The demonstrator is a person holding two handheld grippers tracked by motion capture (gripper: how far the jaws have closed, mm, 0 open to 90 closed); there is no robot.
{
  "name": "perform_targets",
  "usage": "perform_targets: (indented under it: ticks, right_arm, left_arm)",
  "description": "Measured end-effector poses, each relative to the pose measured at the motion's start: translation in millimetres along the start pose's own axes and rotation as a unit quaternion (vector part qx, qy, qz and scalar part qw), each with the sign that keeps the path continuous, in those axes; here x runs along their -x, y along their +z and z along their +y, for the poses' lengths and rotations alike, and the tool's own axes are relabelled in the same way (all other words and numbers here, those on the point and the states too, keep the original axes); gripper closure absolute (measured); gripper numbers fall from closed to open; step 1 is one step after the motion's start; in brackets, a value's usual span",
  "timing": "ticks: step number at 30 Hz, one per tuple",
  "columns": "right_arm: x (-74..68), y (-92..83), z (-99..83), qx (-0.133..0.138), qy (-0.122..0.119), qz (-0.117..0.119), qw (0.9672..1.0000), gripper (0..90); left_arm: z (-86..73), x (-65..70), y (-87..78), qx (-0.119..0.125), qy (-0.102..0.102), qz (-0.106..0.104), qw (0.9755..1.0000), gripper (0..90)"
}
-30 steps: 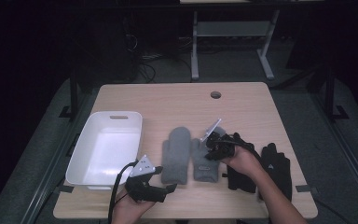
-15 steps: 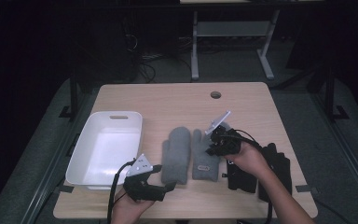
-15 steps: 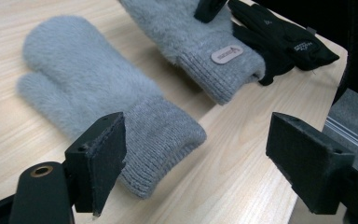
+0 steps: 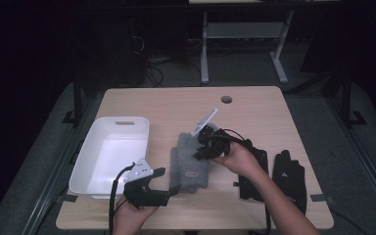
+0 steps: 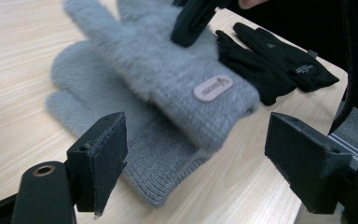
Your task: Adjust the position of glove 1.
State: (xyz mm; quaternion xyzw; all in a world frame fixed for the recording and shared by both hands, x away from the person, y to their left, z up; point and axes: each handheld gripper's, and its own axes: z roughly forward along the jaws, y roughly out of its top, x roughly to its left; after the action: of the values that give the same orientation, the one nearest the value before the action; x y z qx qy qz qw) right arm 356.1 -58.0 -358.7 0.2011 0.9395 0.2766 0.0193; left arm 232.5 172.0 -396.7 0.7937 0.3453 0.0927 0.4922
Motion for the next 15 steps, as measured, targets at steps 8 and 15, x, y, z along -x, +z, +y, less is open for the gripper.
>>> perform_targets:
  ticks: [8,15]
  right_arm:
    - [-1.2,17.2,19.7,-0.013,0.002,0.014,0.9998,83.0]
    - [1.7,33.1,23.7,-0.032,0.014,0.021,0.9992,82.5]
  left_arm:
    - [1.2,-2.5,-1.4,0.000,-0.008,0.001,1.0000,20.8]
    - [1.5,-4.7,-1.1,-0.001,-0.010,0.003,0.9999,21.0]
